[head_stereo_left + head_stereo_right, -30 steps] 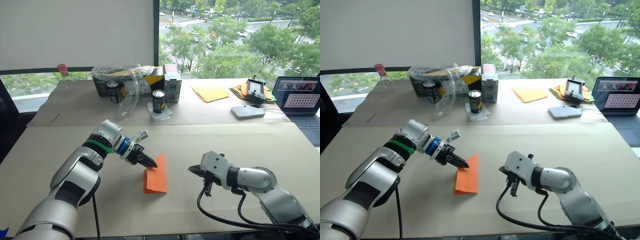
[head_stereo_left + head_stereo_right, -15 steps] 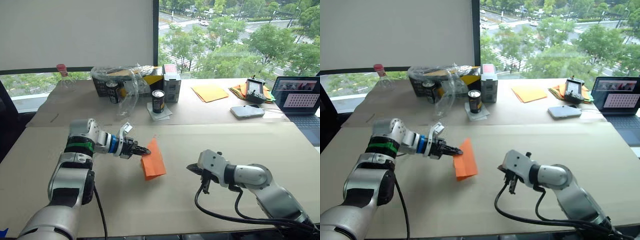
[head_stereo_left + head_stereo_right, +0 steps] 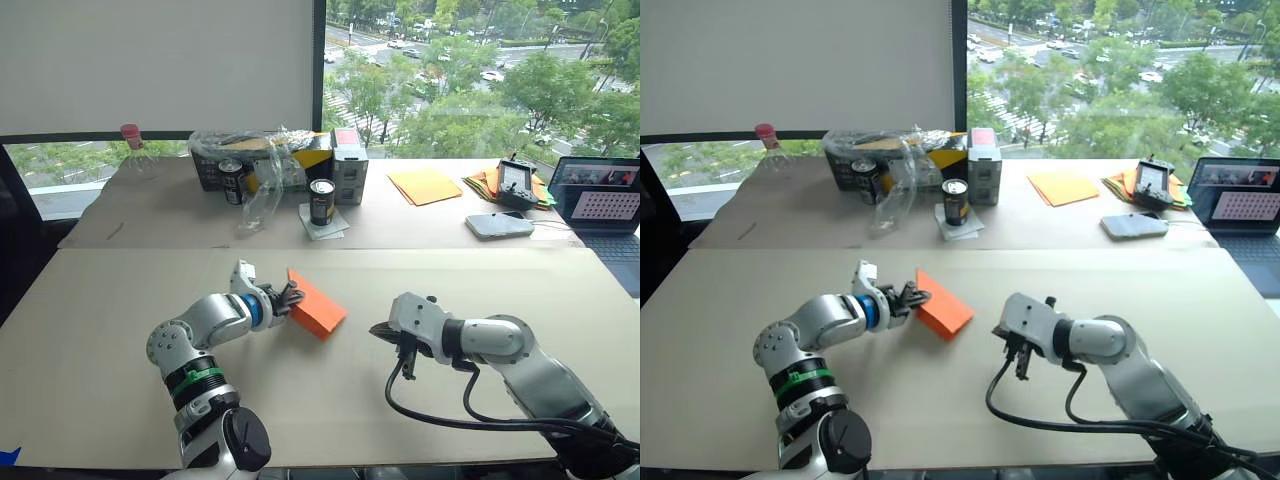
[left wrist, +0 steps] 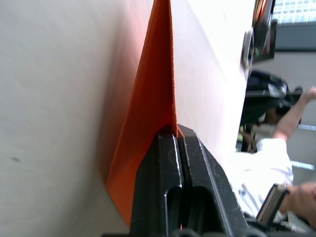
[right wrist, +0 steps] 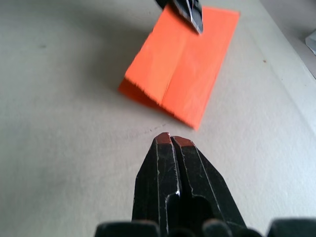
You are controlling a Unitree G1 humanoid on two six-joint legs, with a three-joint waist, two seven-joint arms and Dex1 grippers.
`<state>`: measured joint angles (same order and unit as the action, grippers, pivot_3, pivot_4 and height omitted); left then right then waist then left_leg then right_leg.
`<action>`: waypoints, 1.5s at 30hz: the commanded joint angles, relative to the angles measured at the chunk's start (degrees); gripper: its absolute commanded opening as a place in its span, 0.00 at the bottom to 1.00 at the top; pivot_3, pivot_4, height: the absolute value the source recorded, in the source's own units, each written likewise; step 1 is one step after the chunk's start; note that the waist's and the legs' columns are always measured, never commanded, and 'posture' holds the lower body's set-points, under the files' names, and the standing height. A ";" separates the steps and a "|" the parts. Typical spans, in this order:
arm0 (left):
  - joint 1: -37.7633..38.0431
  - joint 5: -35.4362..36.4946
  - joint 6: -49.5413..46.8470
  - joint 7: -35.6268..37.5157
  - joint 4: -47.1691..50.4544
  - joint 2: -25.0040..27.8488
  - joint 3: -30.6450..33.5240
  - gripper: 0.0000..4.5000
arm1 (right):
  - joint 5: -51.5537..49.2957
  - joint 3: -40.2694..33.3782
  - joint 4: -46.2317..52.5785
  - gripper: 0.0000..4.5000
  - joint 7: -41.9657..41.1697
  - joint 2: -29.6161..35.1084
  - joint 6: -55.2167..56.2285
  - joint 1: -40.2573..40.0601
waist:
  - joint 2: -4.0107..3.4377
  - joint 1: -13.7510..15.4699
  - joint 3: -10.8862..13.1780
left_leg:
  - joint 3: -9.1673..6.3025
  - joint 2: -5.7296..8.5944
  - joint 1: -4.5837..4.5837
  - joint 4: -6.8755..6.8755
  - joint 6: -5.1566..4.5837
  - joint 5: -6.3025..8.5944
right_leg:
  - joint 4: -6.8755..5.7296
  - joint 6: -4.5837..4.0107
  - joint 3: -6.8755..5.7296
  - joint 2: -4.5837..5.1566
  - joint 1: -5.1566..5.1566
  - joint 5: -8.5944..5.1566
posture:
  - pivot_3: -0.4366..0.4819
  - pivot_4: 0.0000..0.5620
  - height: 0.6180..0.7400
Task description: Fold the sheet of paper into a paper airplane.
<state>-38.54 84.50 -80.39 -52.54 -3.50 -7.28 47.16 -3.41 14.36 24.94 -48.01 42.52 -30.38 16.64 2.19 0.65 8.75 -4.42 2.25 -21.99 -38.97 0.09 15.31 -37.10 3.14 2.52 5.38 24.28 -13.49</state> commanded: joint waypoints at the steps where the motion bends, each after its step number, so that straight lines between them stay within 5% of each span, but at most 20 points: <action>1: 5.57 15.01 11.28 -15.07 2.35 -9.54 -8.20 0.00 | 0.69 -2.68 1.97 0.00 1.53 0.66 0.41 -0.02 | -0.02 0.27 -0.01 | 0.00 0.03 0.08 -0.01 0.00 0.00 | 0.00 0.00 0.01 0.00 -0.07 0.00 | 0.48 0.27 1.00; 9: 11.11 28.45 23.57 -20.40 3.39 -1.28 -22.90 0.00 | 2.86 -5.56 1.86 0.00 3.64 2.56 -0.14 -0.72 | 0.03 1.46 -0.01 | 0.02 0.41 -0.03 -0.19 0.21 -0.17 | 0.06 0.02 0.03 0.14 -0.08 0.01 | 0.48 0.27 1.00; 17: 14.66 28.50 24.13 -18.84 6.92 1.63 -25.32 0.56 | 0.43 -6.28 2.31 0.00 2.29 1.31 -0.10 0.72 | 0.02 1.26 -0.01 | 0.03 0.36 0.02 -0.11 0.29 -0.23 | 0.10 0.00 0.04 0.03 -0.08 0.01 | 0.48 0.27 1.00; 21: 16.22 28.50 18.42 -11.55 5.08 14.67 -21.65 0.85 | -2.71 -5.88 2.36 0.00 0.80 -0.21 -0.54 1.14 | 0.00 0.36 -0.02 | 0.02 0.33 0.06 -0.05 0.29 -0.23 | 0.11 -0.01 0.03 -0.01 -0.10 0.00 | 0.48 0.27 1.00; 22: 16.64 28.50 15.36 -8.01 3.32 19.94 -21.85 0.93 | -3.80 -5.87 2.62 0.00 0.66 -1.02 -1.16 1.17 | -0.02 -0.03 -0.03 | 0.04 0.28 0.13 0.01 0.28 -0.22 | 0.09 -0.04 0.04 -0.07 -0.12 0.00 | 0.48 0.27 1.00; 23: 16.80 28.50 11.77 -3.76 1.08 25.15 -22.16 1.00 | -5.27 -5.90 2.96 0.13 0.38 -1.84 -2.34 1.17 | -0.02 -0.58 -0.05 | 0.03 0.23 0.19 0.03 0.23 -0.19 | 0.08 -0.08 0.03 -0.13 -0.15 -0.01 | 0.48 0.27 1.00; 28: 14.28 23.61 1.26 17.53 -6.22 46.51 -26.78 1.00 | -9.33 -4.44 5.20 0.49 0.03 -4.42 -6.57 1.01 | -0.10 -1.72 -0.03 | 0.01 0.02 0.61 0.45 0.15 -0.15 | -0.10 -0.42 -0.05 -0.41 -0.21 -0.19 | 0.48 0.27 1.00; 34: 14.33 -2.96 5.86 61.01 10.66 59.15 -38.01 1.00 | -5.29 1.53 6.80 0.97 6.87 -9.50 -9.19 2.77 | -0.11 -1.15 0.00 | 0.01 0.07 0.54 0.74 0.31 -0.24 | 0.07 -0.45 -0.16 -0.27 -0.13 -0.20 | 0.48 0.27 1.00; 39: 15.75 -28.30 22.90 87.66 14.55 68.42 -53.81 1.00 | -4.50 4.57 9.34 0.99 11.65 -13.61 -14.85 3.09 | -0.15 -1.63 0.02 | 0.13 0.02 0.51 1.02 0.49 -0.35 | 0.17 -0.53 -0.11 -0.27 0.01 -0.21 | 0.48 0.27 1.00; 45: 13.45 -44.24 35.30 102.44 11.69 68.93 -60.41 1.00 | -0.60 7.59 8.15 0.99 14.80 -13.48 -13.63 2.51 | -0.17 -1.48 0.05 | 0.07 -0.10 0.42 1.11 0.35 -0.27 | 0.22 -0.61 -0.21 -0.32 0.06 -0.26 | 0.48 0.27 1.00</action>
<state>-23.43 44.44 -49.07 46.55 9.15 61.37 -13.61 -5.82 22.10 31.87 -34.20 28.20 -45.67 18.42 2.02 -0.82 8.80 -4.35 2.17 -21.61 -37.88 0.42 15.04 -36.87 2.53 2.31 5.07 24.34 -13.76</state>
